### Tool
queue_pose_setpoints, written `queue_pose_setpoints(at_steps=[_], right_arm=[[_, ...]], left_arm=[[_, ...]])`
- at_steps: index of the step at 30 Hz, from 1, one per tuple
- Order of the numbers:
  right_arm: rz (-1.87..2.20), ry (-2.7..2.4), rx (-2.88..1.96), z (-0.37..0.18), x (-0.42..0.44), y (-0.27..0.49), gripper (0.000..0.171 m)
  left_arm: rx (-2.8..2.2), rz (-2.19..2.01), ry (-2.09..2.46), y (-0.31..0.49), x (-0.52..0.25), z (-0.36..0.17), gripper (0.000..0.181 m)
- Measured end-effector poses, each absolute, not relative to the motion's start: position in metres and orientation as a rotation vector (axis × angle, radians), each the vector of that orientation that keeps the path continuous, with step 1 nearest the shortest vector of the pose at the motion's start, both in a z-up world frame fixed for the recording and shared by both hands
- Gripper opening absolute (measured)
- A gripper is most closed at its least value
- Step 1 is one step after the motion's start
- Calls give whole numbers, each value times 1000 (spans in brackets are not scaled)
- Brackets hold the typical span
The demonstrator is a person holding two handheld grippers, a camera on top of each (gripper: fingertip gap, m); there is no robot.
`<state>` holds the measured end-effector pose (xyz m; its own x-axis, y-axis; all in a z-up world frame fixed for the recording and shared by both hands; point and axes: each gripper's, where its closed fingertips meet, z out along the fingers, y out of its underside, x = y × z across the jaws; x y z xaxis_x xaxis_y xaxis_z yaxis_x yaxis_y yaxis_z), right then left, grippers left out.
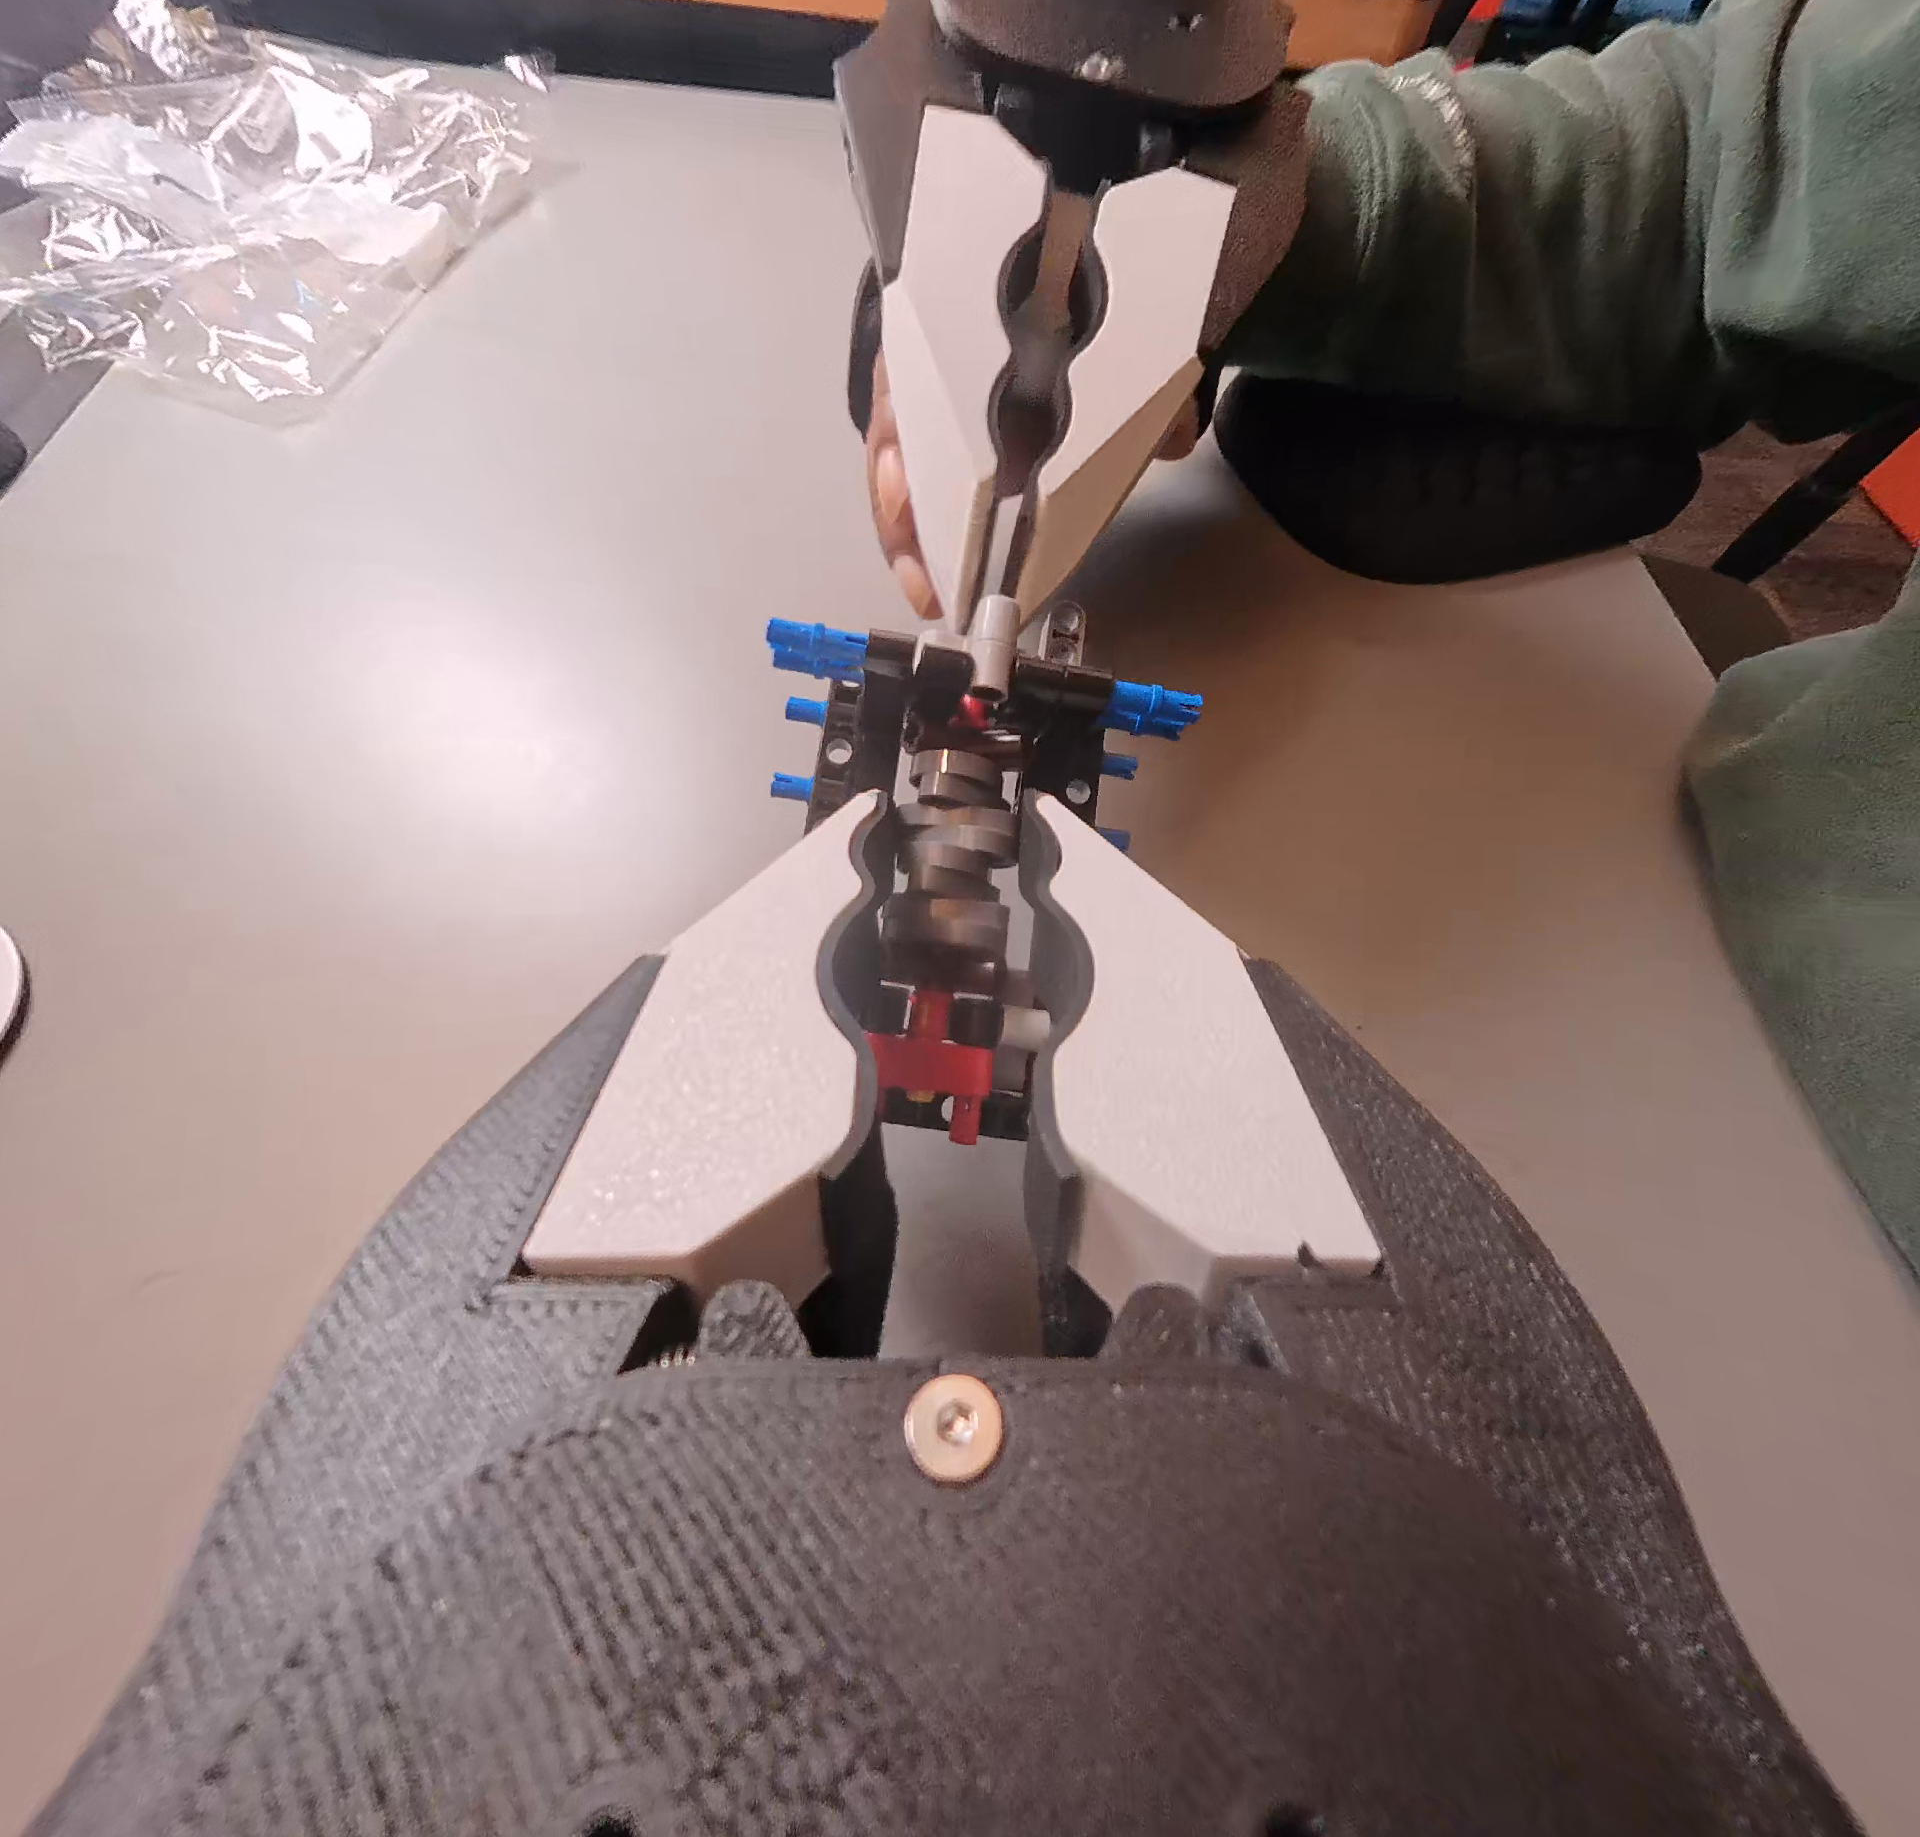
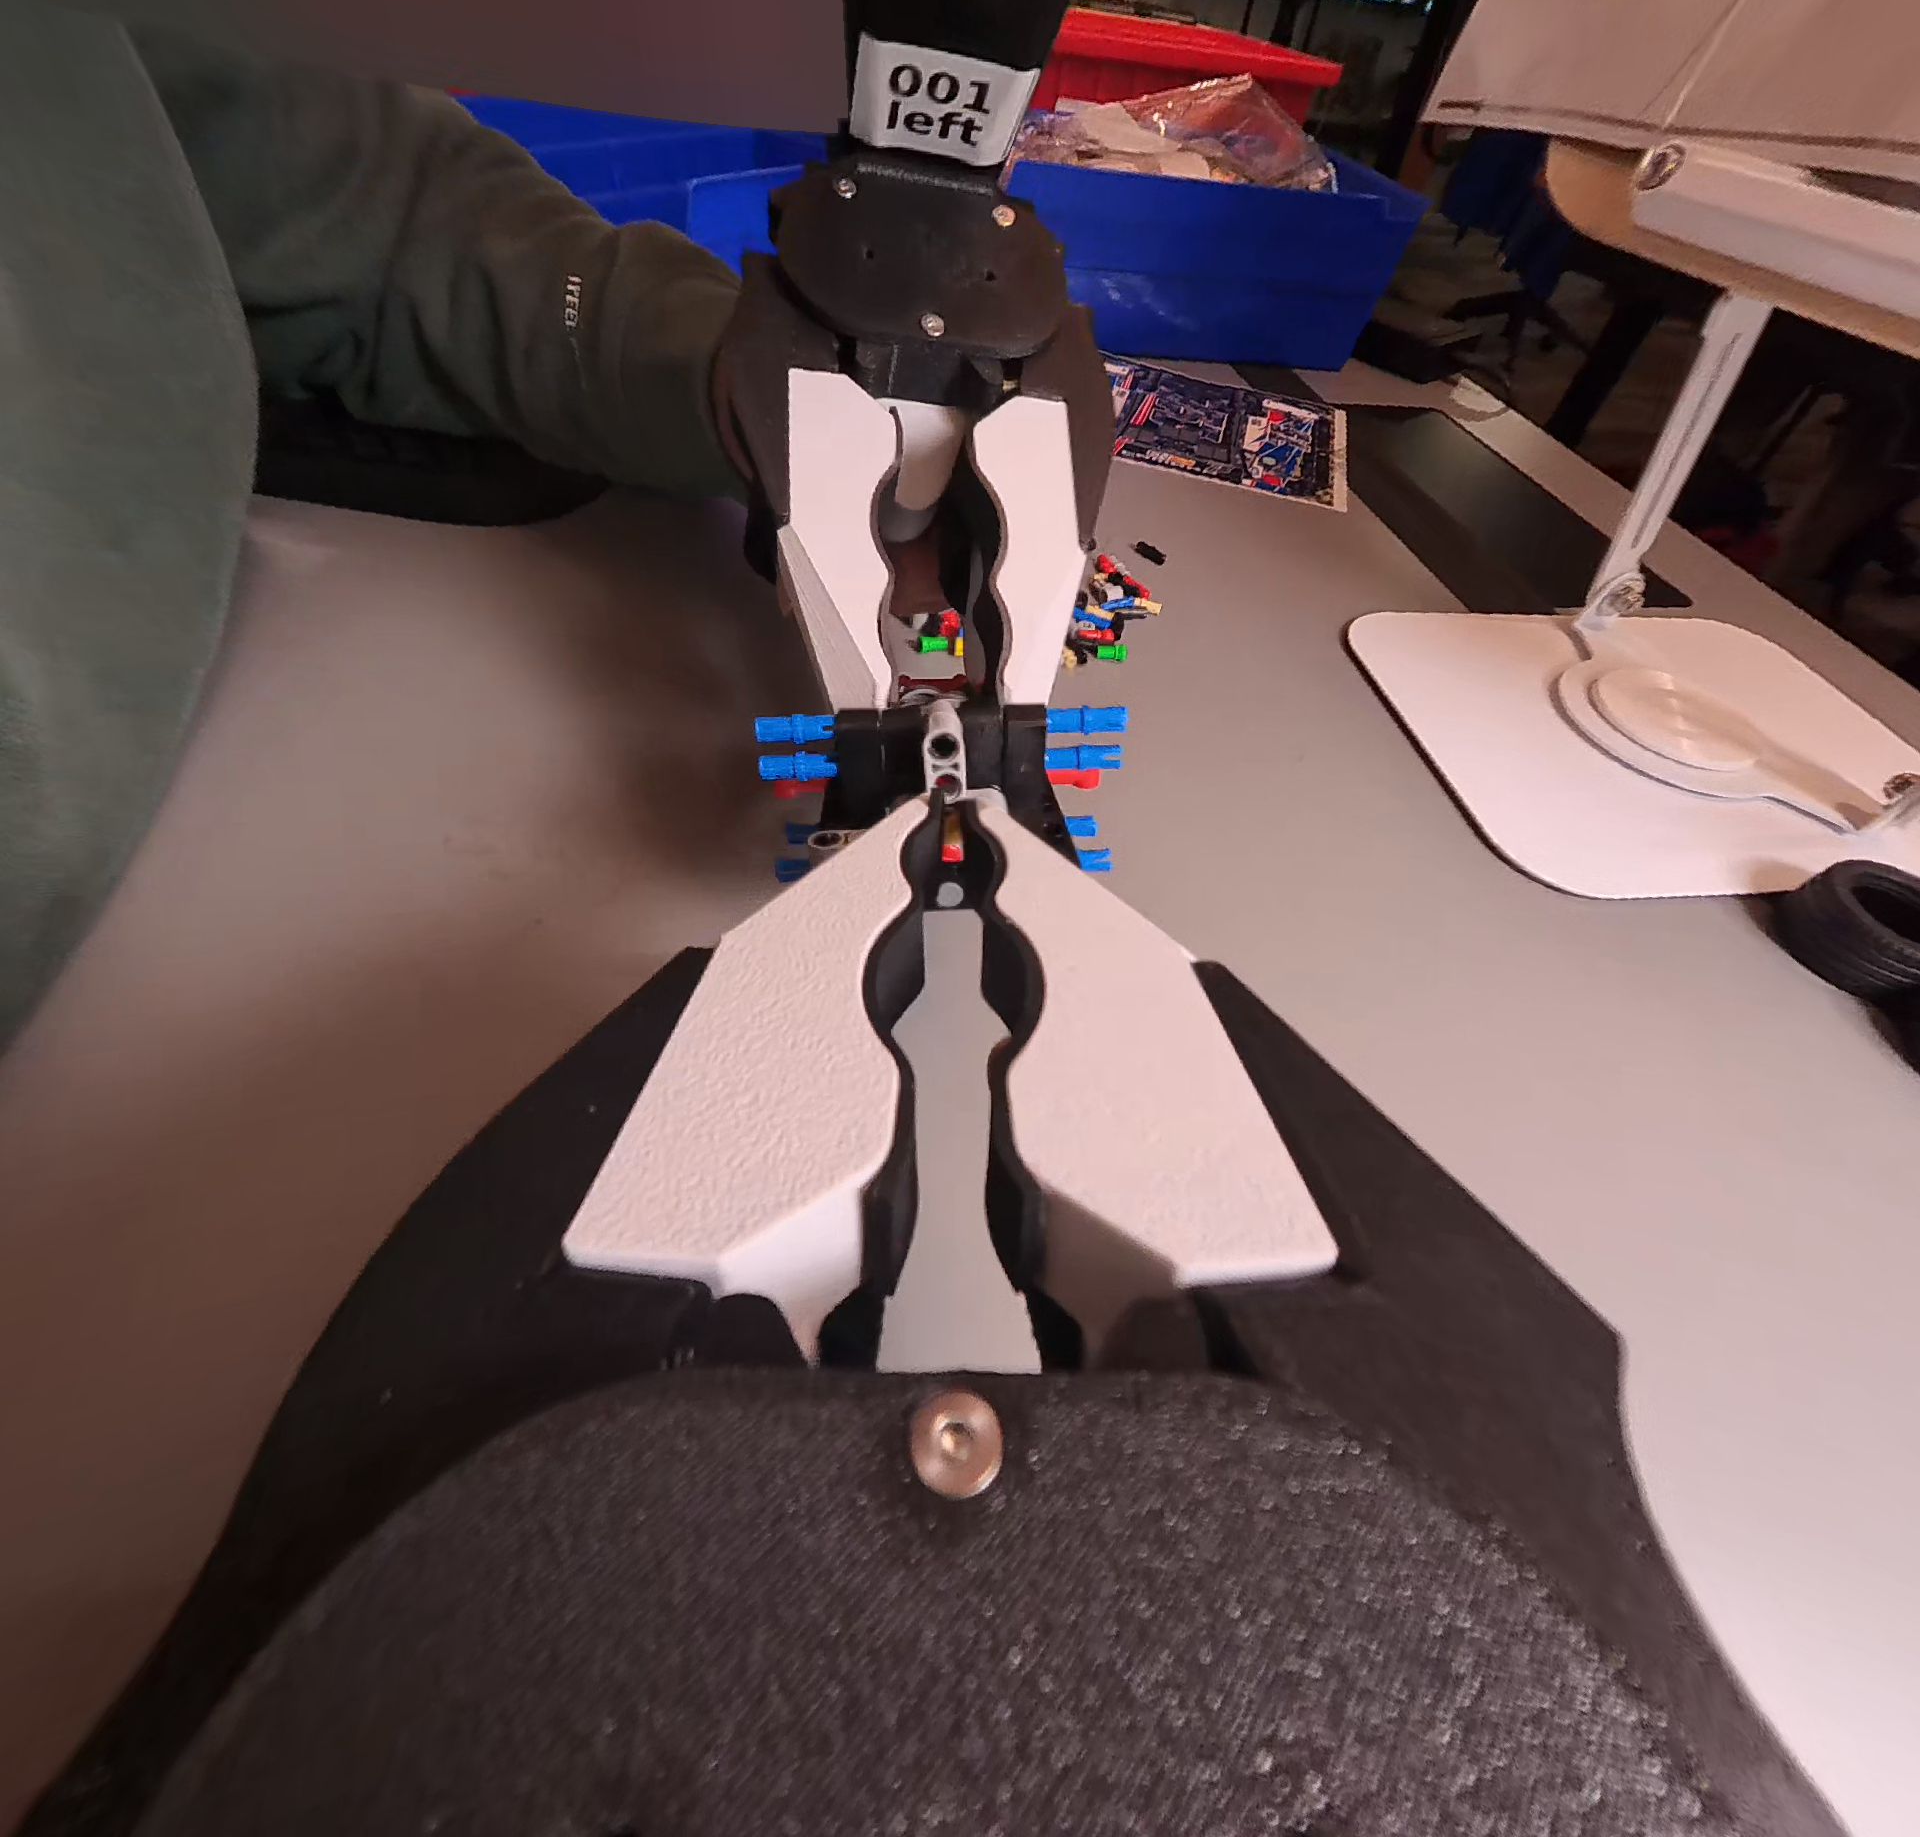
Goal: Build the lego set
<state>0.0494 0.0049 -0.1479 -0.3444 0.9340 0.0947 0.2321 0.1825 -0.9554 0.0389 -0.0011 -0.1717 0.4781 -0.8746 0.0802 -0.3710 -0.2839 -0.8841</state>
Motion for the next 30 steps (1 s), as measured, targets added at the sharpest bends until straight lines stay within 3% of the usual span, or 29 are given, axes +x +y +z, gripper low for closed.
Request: queue_pose_setpoints(at_steps=[22,26,30], right_arm=[[971,-1904,-1244,-196,50,11,8],[952,-1924,-1256,-200,51,10,11],[948,-1897,-1270,-198,49,12,10]], left_arm=[[-2044,-578,1138,4,19,-218,22],[-2004,-610,1124,3,14,-203,39],[-2073,-630,1148,-2,0,-209,69]])
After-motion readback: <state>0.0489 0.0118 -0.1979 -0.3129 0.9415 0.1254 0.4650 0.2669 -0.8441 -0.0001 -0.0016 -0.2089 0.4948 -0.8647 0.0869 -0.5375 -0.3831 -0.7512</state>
